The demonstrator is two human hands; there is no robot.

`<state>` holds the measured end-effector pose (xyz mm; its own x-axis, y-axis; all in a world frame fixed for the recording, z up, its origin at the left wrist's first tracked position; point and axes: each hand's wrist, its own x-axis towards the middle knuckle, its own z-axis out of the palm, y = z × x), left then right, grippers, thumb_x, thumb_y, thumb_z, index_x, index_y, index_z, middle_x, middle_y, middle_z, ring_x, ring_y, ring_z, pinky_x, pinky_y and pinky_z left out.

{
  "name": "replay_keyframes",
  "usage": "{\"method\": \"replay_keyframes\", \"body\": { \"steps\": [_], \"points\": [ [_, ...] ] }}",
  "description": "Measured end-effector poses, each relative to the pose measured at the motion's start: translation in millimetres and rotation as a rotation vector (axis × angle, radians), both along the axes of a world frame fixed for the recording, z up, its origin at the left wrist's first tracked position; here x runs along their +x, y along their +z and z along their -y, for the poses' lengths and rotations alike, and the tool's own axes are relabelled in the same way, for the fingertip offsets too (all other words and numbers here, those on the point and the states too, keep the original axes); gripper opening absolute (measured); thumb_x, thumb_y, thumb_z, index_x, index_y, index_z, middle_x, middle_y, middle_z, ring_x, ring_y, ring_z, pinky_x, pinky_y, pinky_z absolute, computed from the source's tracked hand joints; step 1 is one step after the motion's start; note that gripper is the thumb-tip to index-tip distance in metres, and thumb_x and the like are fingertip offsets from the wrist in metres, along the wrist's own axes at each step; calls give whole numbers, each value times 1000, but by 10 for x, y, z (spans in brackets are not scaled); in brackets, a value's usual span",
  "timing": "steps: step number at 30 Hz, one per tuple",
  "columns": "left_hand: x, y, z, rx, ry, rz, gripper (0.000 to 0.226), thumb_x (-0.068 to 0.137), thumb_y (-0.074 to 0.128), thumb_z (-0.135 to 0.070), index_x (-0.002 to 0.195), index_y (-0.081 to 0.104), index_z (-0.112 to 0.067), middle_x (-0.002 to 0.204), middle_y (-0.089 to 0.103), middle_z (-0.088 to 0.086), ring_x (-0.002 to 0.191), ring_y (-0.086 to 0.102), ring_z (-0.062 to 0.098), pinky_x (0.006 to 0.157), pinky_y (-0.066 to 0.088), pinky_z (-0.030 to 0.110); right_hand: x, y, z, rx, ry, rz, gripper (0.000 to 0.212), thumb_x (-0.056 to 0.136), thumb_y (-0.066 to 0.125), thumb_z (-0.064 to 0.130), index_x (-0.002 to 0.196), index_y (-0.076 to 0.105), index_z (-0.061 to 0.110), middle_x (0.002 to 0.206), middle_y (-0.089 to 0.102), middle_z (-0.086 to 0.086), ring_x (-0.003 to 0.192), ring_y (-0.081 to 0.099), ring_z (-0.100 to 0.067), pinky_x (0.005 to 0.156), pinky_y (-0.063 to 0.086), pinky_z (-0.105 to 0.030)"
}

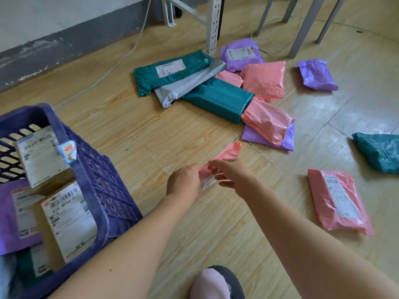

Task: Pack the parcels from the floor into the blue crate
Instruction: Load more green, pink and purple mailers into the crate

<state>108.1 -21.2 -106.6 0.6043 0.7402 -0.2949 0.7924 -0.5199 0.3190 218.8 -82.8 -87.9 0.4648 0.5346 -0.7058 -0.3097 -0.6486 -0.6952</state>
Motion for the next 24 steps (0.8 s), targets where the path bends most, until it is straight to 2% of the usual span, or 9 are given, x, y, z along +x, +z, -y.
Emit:
{"method": "replay_keyframes", "body": {
  "steps": [2, 5, 8, 12, 14, 17, 19, 21, 24],
  "points": [
    [-40, 123, -20, -19, 73, 27, 18, 94, 39, -7, 99, 56, -10, 95, 67, 9, 72, 54, 25, 61, 41, 30, -29, 94, 36, 44, -42, 13, 19, 88, 60, 24, 74, 64, 12, 71, 58, 1, 61, 52, -10, 56, 45, -20],
    [-95, 339, -28, -74, 165, 101, 16, 91, 38, -4, 89, 51, -12, 98, 65, 12, 77, 50, 29, 64, 37, 31, -47, 175, 85, 46, -174, 73, 16, 89, 57, 15, 74, 59, 10, 67, 53, -2, 57, 49, -11, 51, 46, -21],
    [-111, 521, -75, -178, 314, 195, 21, 96, 35, -13, 95, 55, -7, 102, 63, 15, 83, 51, 31, 68, 37, 33, -53, 254, 129, 8, -250, 92, 14, 88, 54, 6, 75, 54, 11, 69, 51, -5, 58, 50, -14, 52, 48, -24],
    [-190, 753, -130, -283, 422, 348, 28, 98, 34, -14, 96, 57, 0, 105, 63, 23, 99, 58, 39, 80, 46, 40, -111, 477, 164, 18, -236, 49, 10, 90, 49, 4, 81, 52, 9, 72, 51, -5, 60, 51, -16, 55, 47, -26],
    [-258, 870, -155, -300, 458, 423, 29, 98, 33, -13, 92, 57, 1, 104, 62, 25, 95, 58, 39, 79, 46, 41, -143, 614, 145, 18, -226, 35, 3, 91, 50, 7, 90, 53, 8, 80, 52, -6, 61, 53, -16, 53, 47, -26],
    [-382, 1039, -190, -321, 507, 500, 26, 97, 33, -12, 82, 53, -6, 85, 60, 16, 77, 51, 28, 68, 39, 32, -205, 828, 105, 23, -202, 26, 11, 91, 51, 11, 101, 53, 6, 93, 54, -11, 59, 54, -15, 49, 44, -25],
    [-473, 1151, -207, -339, 539, 538, 25, 96, 34, -10, 77, 50, -8, 71, 53, 6, 72, 48, 25, 67, 39, 29, -282, 983, 71, 33, -167, 22, 8, 92, 50, 11, 98, 53, 7, 87, 55, -10, 56, 53, -14, 47, 42, -24],
    [-566, 1253, -213, -361, 552, 574, 26, 93, 35, -8, 71, 48, -10, 64, 48, 3, 64, 46, 23, 65, 39, 29, -359, 1126, 31, 53, -152, 27, 4, 91, 50, 9, 90, 54, 8, 75, 53, -7, 54, 51, -14, 47, 43, -24],
    [-762, 1462, -228, -347, 536, 611, 19, 89, 37, -3, 84, 54, -10, 71, 53, 3, 66, 50, 20, 63, 43, 29, -478, 1373, -33, 83, -136, 73, 12, 90, 52, 4, 80, 51, 10, 69, 52, -7, 55, 52, -16, 52, 48, -26]
  ]
}}
